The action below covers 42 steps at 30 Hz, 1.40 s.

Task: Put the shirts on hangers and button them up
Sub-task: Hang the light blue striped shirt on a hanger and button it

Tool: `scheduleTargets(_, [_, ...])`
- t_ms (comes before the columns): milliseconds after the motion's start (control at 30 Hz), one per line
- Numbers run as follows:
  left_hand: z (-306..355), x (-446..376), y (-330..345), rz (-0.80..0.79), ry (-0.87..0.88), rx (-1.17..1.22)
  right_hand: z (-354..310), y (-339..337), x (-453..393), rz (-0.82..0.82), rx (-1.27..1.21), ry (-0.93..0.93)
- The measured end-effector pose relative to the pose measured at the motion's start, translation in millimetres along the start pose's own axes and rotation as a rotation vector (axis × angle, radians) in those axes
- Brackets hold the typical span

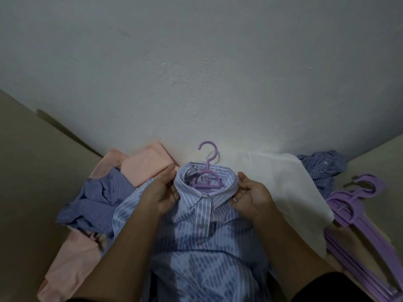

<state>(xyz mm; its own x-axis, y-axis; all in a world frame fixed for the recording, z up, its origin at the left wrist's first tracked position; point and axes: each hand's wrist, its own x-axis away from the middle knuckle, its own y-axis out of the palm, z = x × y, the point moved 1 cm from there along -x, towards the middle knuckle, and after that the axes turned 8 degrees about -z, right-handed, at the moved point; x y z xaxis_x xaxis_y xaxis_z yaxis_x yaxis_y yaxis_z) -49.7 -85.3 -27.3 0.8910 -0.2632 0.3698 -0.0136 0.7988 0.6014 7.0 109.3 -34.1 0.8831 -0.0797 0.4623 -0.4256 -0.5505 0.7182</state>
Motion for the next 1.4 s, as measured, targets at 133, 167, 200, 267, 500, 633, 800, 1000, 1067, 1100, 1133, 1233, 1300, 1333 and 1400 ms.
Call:
scheduleTargets(133, [6.2,10.1,19.0,-0.038,0.029,-0.383,-3.8,11.5,8.6,0.002,0.436,-0.046])
scheduleTargets(167, [7.4,13.2,22.9,-0.016,0.086,-0.508,-5.0,13.4,8.7,0.018,0.621,-0.101])
scheduleTargets(200, [7.6,15.7,26.0,0.02,0.154,-0.627,-5.8,15.0,8.8,0.04,0.77,-0.161])
scheduleTargets(267, [6.9,15.7,26.7,0.107,0.273,-0.84,-6.5,16.6,8.4,0.102,0.927,-0.288])
scheduleTargets(500, [14.3,19.8,16.7,0.345,0.582,-1.428,-10.9,9.1,9.7,0.251,1.131,-0.576])
scheduleTargets(633, [6.4,9.3,10.9,0.113,0.41,-1.337,-8.6,13.0,6.1,0.048,1.326,-0.594])
scheduleTargets(800, [3.2,11.6,8.0,0.057,0.472,-1.292,-6.9,21.0,-0.4,0.06,1.69,-0.485])
scheduleTargets(1000, [12.9,37.5,20.9,0.043,0.573,-1.236,-16.0,38.0,19.2,0.089,1.72,-0.648])
scheduleTargets(1067, [23.8,53.8,32.8,0.05,0.659,-1.214,-25.7,48.6,34.9,0.038,1.549,-0.682])
scheduleTargets(1100, [30.1,62.5,40.2,0.044,0.696,-1.201,-31.6,56.5,44.9,0.006,1.472,-0.706])
scheduleTargets(1133, [37.1,71.1,47.9,0.028,0.737,-1.192,-38.5,65.5,56.0,-0.019,1.428,-0.738])
scheduleTargets(1233, [61.7,101.9,75.1,-0.024,0.83,-1.214,-63.6,97.9,98.7,-0.031,1.448,-0.855])
scheduleTargets(1300, [80.8,126.4,94.9,-0.069,0.878,-1.238,-81.0,119.3,131.3,-0.031,1.466,-0.926])
scheduleTargets(1333, [90.9,140.2,104.8,-0.093,0.891,-1.248,-88.9,129.4,148.3,-0.031,1.471,-0.961])
scheduleTargets(1400, [110.2,170.7,124.1,-0.179,0.924,-1.243,-103.0,148.6,183.7,-0.023,1.475,-1.033])
